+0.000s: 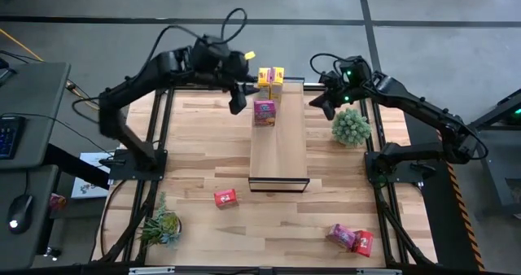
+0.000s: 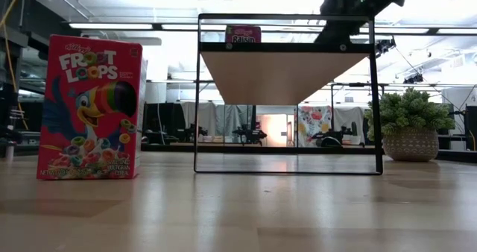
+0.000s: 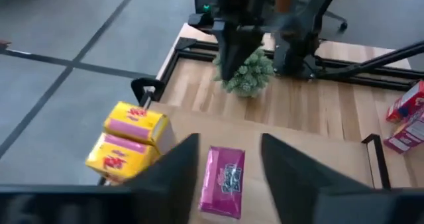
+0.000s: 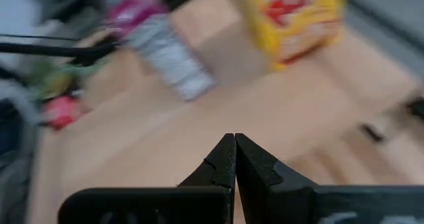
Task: Stack cereal on shelf
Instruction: Put the top violet cereal box on the shelf
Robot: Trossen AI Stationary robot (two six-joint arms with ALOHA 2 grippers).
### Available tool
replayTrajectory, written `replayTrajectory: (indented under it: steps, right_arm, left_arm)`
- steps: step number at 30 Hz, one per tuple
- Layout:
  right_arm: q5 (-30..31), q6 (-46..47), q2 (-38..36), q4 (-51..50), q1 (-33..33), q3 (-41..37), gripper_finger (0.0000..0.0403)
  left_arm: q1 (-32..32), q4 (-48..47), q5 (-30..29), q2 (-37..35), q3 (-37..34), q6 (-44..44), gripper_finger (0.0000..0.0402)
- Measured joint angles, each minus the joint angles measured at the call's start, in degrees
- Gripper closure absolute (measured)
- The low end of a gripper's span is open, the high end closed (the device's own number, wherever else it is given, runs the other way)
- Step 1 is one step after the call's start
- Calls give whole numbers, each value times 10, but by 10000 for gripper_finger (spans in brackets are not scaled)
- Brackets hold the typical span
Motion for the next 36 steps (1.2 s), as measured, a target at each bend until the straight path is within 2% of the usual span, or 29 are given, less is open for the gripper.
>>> replayTrajectory:
  steps: [4,5,10,14,20,27,32,36]
  right_arm:
    - [-49,13,0,14,41,-12,402]
    - [-53,16,0,25,58,-16,402]
    - [-43,44,0,71,141,-27,403]
    - [-18,72,-2,106,171,-28,403]
    - [13,86,-3,115,183,-28,403]
    - [13,97,-3,133,183,-28,403]
    - [13,101,-3,134,189,-28,403]
    - [12,102,5,168,218,-28,403]
  left_arm:
    - [-5,176,8,-101,-215,-43,371]
    - [-5,225,9,-128,-270,-57,386]
    - [-5,444,8,-247,-500,-142,394]
    - [5,566,-1,-307,-605,-192,399]
    - [32,592,0,-335,-638,-212,401]
    - [59,584,63,-335,-638,-207,401]
    - [72,520,63,-332,-638,-125,401]
    - [84,476,60,-304,-638,-93,401]
